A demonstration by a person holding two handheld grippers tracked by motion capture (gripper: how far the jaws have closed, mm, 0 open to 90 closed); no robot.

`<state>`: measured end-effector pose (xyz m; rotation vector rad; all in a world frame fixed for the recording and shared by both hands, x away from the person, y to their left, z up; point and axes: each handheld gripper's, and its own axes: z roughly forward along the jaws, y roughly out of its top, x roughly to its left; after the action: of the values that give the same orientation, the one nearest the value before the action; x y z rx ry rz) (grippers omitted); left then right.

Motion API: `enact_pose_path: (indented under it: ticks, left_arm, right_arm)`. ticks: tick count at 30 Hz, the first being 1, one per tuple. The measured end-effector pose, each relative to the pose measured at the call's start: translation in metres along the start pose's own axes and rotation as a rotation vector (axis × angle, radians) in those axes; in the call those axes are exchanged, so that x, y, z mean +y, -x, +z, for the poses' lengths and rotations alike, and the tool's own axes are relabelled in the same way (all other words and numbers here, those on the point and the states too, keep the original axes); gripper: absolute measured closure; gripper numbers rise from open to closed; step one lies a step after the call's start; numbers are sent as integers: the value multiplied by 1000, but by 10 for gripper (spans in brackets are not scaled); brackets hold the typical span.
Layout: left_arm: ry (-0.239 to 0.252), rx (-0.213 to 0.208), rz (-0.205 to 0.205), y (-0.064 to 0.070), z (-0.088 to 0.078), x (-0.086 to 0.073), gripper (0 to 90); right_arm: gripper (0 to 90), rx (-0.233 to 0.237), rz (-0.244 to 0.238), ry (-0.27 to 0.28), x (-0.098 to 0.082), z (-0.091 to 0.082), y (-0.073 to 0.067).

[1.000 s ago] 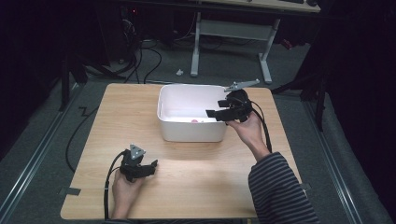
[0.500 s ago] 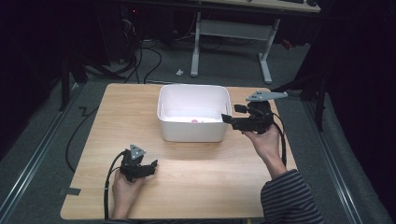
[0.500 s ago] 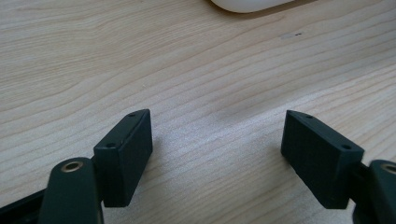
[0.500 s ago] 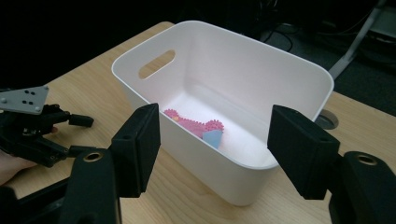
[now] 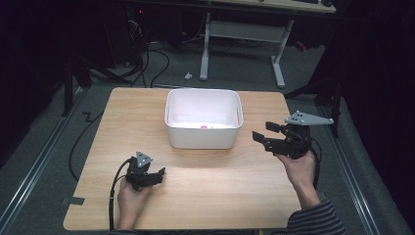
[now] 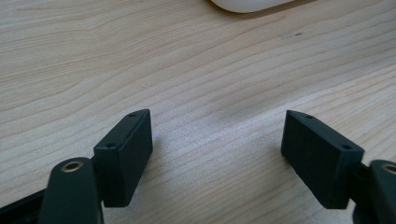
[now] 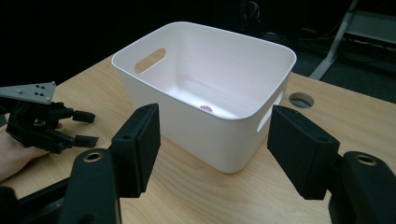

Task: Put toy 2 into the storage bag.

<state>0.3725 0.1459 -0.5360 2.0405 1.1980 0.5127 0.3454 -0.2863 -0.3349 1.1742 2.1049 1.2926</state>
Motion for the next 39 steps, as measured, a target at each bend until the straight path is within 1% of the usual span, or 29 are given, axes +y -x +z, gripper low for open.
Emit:
enact_pose_path:
  ticks: [2, 4, 5, 7, 9, 11, 14, 18, 20, 23, 29, 31, 34, 39]
  left_arm:
    - [0, 0, 0, 0, 0, 0, 252]
    - [0, 0, 0, 0, 0, 0, 252]
    - [0, 0, 0, 0, 0, 0, 252]
    - [0, 1, 0, 0, 0, 0, 252]
    - [1, 3, 1, 0, 0, 0, 251]
    - [1, 3, 0, 0, 0, 0, 251]
    - [1, 3, 1, 0, 0, 0, 251]
    - [1, 3, 0, 0, 0, 0, 250]
    - [1, 3, 1, 0, 0, 0, 250]
    - [1, 3, 0, 0, 0, 0, 251]
    - [1, 3, 1, 0, 0, 0, 251]
    - [1, 3, 1, 0, 0, 0, 250]
    - [1, 3, 1, 0, 0, 0, 251]
    - [1, 3, 1, 0, 0, 0, 250]
  right_arm:
    - [351, -14, -2, 2, -5, -3, 0]
    - [351, -7, 12, 17, -11, -6, 0]
    - [351, -12, 16, 15, -14, -8, 1]
    - [352, -41, 11, 27, -21, -10, 0]
    - [353, -34, 30, 37, -30, -13, 0]
    - [354, -53, 29, 42, -36, -14, 0]
    - [354, -56, 50, 35, -46, -15, 1]
    - [355, -56, 81, 42, -57, -15, 4]
    - [355, -58, 87, 41, -62, -14, 5]
    - [356, -65, 90, 34, -69, -12, 5]
    - [357, -69, 124, 41, -84, -6, 9]
    - [357, -84, 115, 31, -88, -2, 8]
    - [357, -105, 121, 23, -95, 4, 9]
    - [357, -104, 135, 12, -105, 17, 11]
